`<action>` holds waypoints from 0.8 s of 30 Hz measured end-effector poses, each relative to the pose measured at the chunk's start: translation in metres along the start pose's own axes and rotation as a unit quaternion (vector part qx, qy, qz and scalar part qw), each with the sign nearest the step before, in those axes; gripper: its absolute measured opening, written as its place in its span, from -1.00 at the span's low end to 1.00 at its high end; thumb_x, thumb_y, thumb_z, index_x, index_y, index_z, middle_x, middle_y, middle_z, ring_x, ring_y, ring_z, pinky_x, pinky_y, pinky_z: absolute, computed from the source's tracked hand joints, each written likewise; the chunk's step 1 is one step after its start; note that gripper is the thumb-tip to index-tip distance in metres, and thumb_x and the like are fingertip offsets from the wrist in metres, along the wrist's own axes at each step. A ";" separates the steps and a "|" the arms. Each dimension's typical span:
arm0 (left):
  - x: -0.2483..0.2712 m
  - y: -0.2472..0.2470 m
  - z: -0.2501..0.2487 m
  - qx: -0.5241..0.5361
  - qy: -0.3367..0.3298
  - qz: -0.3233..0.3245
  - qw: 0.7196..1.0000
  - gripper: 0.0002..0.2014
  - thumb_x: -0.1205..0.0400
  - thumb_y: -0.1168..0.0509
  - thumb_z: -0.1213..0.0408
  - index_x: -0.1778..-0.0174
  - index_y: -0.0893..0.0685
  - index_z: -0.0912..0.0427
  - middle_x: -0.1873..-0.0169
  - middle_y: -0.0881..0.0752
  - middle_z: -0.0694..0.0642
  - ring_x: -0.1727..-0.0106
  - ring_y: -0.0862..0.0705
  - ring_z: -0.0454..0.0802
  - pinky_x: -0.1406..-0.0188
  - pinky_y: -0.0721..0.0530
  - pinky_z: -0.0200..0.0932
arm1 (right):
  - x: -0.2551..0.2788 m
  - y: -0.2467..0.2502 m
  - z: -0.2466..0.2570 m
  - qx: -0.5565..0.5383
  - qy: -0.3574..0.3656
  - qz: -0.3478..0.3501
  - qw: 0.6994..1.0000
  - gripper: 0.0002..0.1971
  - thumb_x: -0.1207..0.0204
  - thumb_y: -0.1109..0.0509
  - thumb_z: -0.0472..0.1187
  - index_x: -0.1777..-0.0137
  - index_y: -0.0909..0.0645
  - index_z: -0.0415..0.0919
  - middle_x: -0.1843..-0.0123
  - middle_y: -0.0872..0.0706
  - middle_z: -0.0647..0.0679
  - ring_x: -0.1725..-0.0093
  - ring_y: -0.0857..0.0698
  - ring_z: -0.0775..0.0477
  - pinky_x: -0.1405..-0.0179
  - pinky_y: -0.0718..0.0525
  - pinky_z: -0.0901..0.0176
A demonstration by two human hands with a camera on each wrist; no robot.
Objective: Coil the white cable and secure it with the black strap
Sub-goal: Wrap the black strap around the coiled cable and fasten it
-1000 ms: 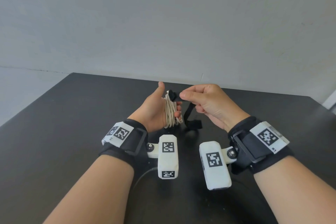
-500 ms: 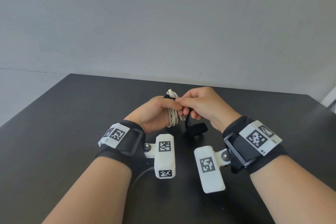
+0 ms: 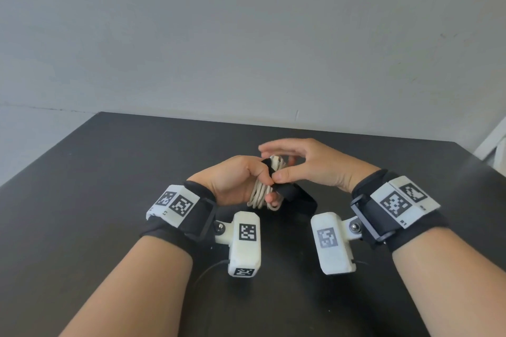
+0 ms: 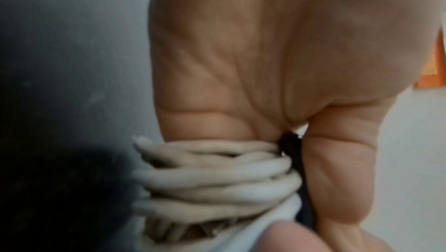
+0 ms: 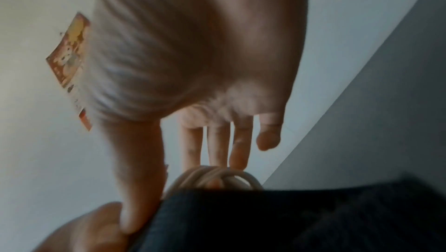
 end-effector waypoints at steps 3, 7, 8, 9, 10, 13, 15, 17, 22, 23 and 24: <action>-0.001 -0.002 -0.001 -0.006 0.000 0.024 1.000 -0.73 -0.43 -0.04 0.49 0.06 -0.59 0.34 0.44 -0.62 0.14 0.28 -0.44 0.14 0.16 -0.58 -0.07 | -0.001 0.000 -0.002 -0.033 -0.004 -0.003 0.999 -0.65 -0.43 -0.54 -0.20 -0.23 -0.70 -0.07 -0.02 -0.78 0.09 0.09 -0.70 0.24 0.06 -0.61 0.37; 0.001 0.002 -0.004 -0.002 -0.030 -0.047 0.998 -0.68 -0.51 -0.15 0.47 -0.15 -0.61 0.45 0.21 -0.78 0.22 0.20 -0.73 0.08 0.11 -0.72 -0.11 | 0.000 0.003 -0.007 -0.086 -0.002 -0.064 0.994 -0.75 -0.42 -0.55 -0.16 -0.08 -0.69 -0.14 0.13 -0.78 0.05 0.17 -0.71 0.14 0.25 -0.63 0.30; 0.001 0.004 -0.004 -0.017 -0.049 -0.071 0.996 -0.71 -0.56 -0.18 0.46 -0.15 -0.63 0.47 0.17 -0.79 0.25 0.17 -0.76 0.07 0.09 -0.73 -0.10 | 0.001 0.003 -0.009 -0.095 -0.004 -0.081 0.992 -0.77 -0.44 -0.53 -0.14 -0.07 -0.69 -0.15 0.14 -0.78 0.05 0.18 -0.71 0.13 0.27 -0.63 0.26; 0.000 0.005 -0.004 -0.039 -0.068 -0.099 0.992 -0.76 -0.59 -0.21 0.44 -0.09 -0.65 0.46 0.20 -0.80 0.26 0.18 -0.77 0.05 0.10 -0.73 -0.11 | 0.002 0.004 -0.011 -0.108 -0.006 -0.096 0.989 -0.79 -0.46 -0.51 -0.12 -0.05 -0.69 -0.15 0.16 -0.78 0.05 0.19 -0.72 0.12 0.27 -0.63 0.23; 0.000 0.006 -0.004 -0.061 -0.082 -0.123 0.987 -0.82 -0.60 -0.23 0.39 0.00 -0.67 0.42 0.27 -0.80 0.22 0.23 -0.77 0.02 0.14 -0.72 -0.14 | 0.002 0.004 -0.012 -0.122 -0.006 -0.109 0.987 -0.82 -0.47 -0.50 -0.12 -0.03 -0.70 -0.15 0.18 -0.79 0.04 0.20 -0.74 0.11 0.27 -0.64 0.20; -0.002 0.002 -0.005 -0.101 -0.091 -0.143 0.980 -0.87 -0.57 -0.24 0.28 0.20 -0.61 0.27 0.43 -0.69 0.09 0.40 -0.65 -0.04 0.27 -0.65 -0.21 | 0.003 0.005 -0.015 -0.134 -0.010 -0.127 0.983 -0.82 -0.48 -0.49 -0.11 -0.02 -0.70 -0.15 0.18 -0.80 0.03 0.18 -0.76 0.08 0.27 -0.65 0.18; -0.003 -0.003 -0.006 -0.101 -0.089 -0.145 0.980 -0.86 -0.55 -0.19 0.27 0.23 -0.56 0.26 0.47 -0.60 0.08 0.45 -0.55 -0.04 0.34 -0.59 -0.21 | 0.002 0.006 -0.015 -0.135 -0.017 -0.130 0.982 -0.80 -0.47 -0.50 -0.08 -0.02 -0.71 -0.13 0.14 -0.81 0.00 0.14 -0.76 0.02 0.23 -0.64 0.13; -0.004 -0.006 -0.008 -0.080 -0.087 -0.162 0.980 -0.83 -0.52 -0.18 0.26 0.10 -0.54 0.30 0.48 -0.55 0.09 0.50 -0.51 -0.05 0.39 -0.54 -0.18 | 0.002 0.006 -0.015 -0.141 -0.025 -0.135 0.980 -0.79 -0.45 -0.51 -0.05 -0.01 -0.70 -0.13 0.12 -0.81 -0.05 0.12 -0.77 -0.04 0.24 -0.65 0.10; -0.005 -0.003 -0.004 -0.105 -0.101 -0.195 0.970 -0.63 -0.69 -0.21 0.21 -0.32 -0.37 0.32 0.46 -0.51 0.06 0.51 -0.49 -0.11 0.39 -0.51 -0.19 | 0.002 0.001 -0.015 -0.138 -0.032 -0.146 0.979 -0.69 -0.43 -0.51 0.04 -0.05 -0.68 -0.16 0.11 -0.83 -0.09 0.15 -0.80 -0.04 0.31 -0.65 0.16; -0.004 -0.002 -0.004 -0.102 -0.103 -0.198 0.969 -0.71 -0.71 -0.18 0.25 -0.28 -0.37 0.30 0.46 -0.50 0.07 0.51 -0.49 -0.11 0.40 -0.51 -0.20 | 0.002 0.001 -0.015 -0.133 -0.031 -0.148 0.980 -0.71 -0.44 -0.51 0.01 -0.05 -0.68 -0.15 0.12 -0.83 -0.07 0.18 -0.78 0.00 0.32 -0.64 0.17; -0.003 0.000 -0.004 -0.097 -0.100 -0.199 0.970 -0.79 -0.72 -0.16 0.28 -0.22 -0.37 0.26 0.46 -0.50 0.08 0.52 -0.48 -0.11 0.43 -0.51 -0.22 | 0.002 0.001 -0.015 -0.125 -0.027 -0.151 0.980 -0.74 -0.45 -0.51 -0.01 -0.04 -0.69 -0.13 0.11 -0.82 -0.05 0.22 -0.75 0.03 0.32 -0.62 0.17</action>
Point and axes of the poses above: each hand's wrist, its own x-axis away from the middle knuckle, its own y-axis out of the back of the hand, z = x × y, the point moved 1 cm from there along -x, towards the middle knuckle
